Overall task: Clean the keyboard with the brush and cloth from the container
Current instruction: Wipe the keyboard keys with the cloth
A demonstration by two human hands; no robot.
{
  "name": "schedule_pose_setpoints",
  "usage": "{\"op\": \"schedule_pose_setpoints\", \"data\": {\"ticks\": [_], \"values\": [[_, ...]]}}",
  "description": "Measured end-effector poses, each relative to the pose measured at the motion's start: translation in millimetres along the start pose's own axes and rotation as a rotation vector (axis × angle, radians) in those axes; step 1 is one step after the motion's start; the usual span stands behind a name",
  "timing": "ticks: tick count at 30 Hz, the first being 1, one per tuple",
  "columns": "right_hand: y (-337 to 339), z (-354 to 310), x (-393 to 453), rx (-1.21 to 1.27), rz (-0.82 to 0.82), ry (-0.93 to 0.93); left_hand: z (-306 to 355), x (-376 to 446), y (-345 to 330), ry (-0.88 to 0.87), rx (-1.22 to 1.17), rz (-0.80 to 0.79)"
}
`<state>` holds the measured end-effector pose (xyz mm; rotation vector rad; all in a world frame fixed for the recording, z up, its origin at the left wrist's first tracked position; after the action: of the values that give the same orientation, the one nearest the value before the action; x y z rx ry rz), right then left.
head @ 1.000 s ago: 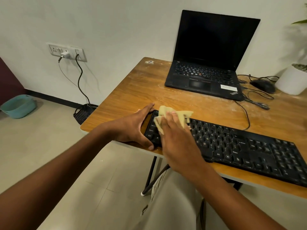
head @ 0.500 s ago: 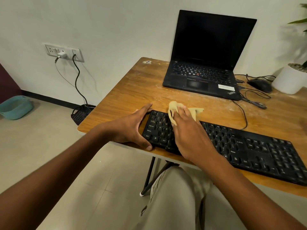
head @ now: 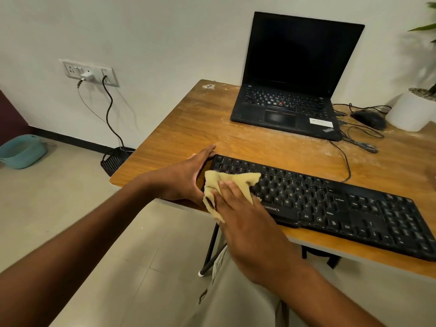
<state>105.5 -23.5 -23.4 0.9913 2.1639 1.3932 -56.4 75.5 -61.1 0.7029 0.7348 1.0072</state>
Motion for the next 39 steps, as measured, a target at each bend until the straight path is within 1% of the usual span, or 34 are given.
{"op": "schedule_pose_setpoints", "data": {"ticks": [2, 4, 6, 7, 8, 10, 12, 17, 20, 22, 23, 25, 27, 29, 31, 33, 37, 39], "values": [[8.3, 2.0, -7.6, 0.113, 0.017, -0.031, -0.5, -0.4, 0.0, -0.004, -0.009, 0.004], [24.8, 9.1, 1.4, 0.195, 0.105, -0.04, -0.3, -1.2, 0.4, -0.002, -0.034, 0.004], [41.2, 22.8, 23.2, 0.187, 0.231, -0.033, 0.7, -2.4, 1.2, -0.002, -0.047, 0.003], [43.6, 31.9, 37.4, 0.158, 0.244, -0.052, 0.9, -3.1, 1.7, -0.001, -0.052, -0.001], [42.3, 40.0, 50.9, 0.115, 0.219, -0.084, 1.4, -3.8, 1.5, 0.002, -0.055, -0.008], [31.3, 51.0, 70.0, 0.037, 0.114, -0.131, 3.1, -4.3, 1.7, 0.002, -0.057, -0.011], [20.1, 49.2, 73.7, -0.014, 0.042, -0.106, 4.2, -4.1, 1.8, 0.005, -0.042, -0.006], [4.3, 23.7, 34.4, 0.002, -0.089, 0.02, -0.2, -1.6, -0.2, 0.02, -0.009, -0.003], [4.7, 13.0, 8.1, 0.041, -0.172, 0.036, -0.8, -0.4, 0.2, 0.027, -0.009, 0.0], [14.2, 12.4, 2.2, 0.13, -0.161, 0.01, -0.3, -1.0, 0.3, 0.016, -0.014, 0.002], [22.9, 15.1, 5.1, 0.157, -0.114, 0.0, -0.3, -1.7, 0.5, 0.011, -0.026, 0.0], [41.4, 29.0, 21.3, 0.149, 0.02, -0.029, 0.3, -2.4, 0.8, 0.002, -0.061, -0.011], [50.5, 46.7, 46.4, 0.086, 0.084, -0.093, 1.7, -4.1, 1.6, 0.015, -0.063, -0.02], [41.2, 56.5, 66.0, 0.015, 0.041, -0.154, 2.3, -4.6, 1.8, 0.031, -0.06, -0.022], [24.7, 55.1, 70.4, -0.023, -0.004, -0.157, 3.2, -4.4, 1.4, 0.035, -0.047, -0.023], [13.6, 44.0, 59.7, -0.014, -0.027, -0.11, 2.4, -3.9, 1.4, 0.036, -0.012, -0.014], [2.9, 14.0, 14.8, 0.05, -0.13, 0.003, 0.0, -1.2, 0.1, 0.043, 0.008, -0.005], [0.9, 7.4, -1.6, 0.076, -0.179, 0.004, -0.7, -1.0, -0.2, 0.045, -0.01, -0.011]]}}
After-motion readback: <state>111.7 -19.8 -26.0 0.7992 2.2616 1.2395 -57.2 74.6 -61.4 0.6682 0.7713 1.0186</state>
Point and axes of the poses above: each hand's wrist, its own x-axis towards the middle knuckle, its own y-axis out of the back of the hand, z = x × y, the point moved 7 cm from there along x, towards the middle knuckle, and after that the axes turned 11 degrees about x, right-handed, at the moved point
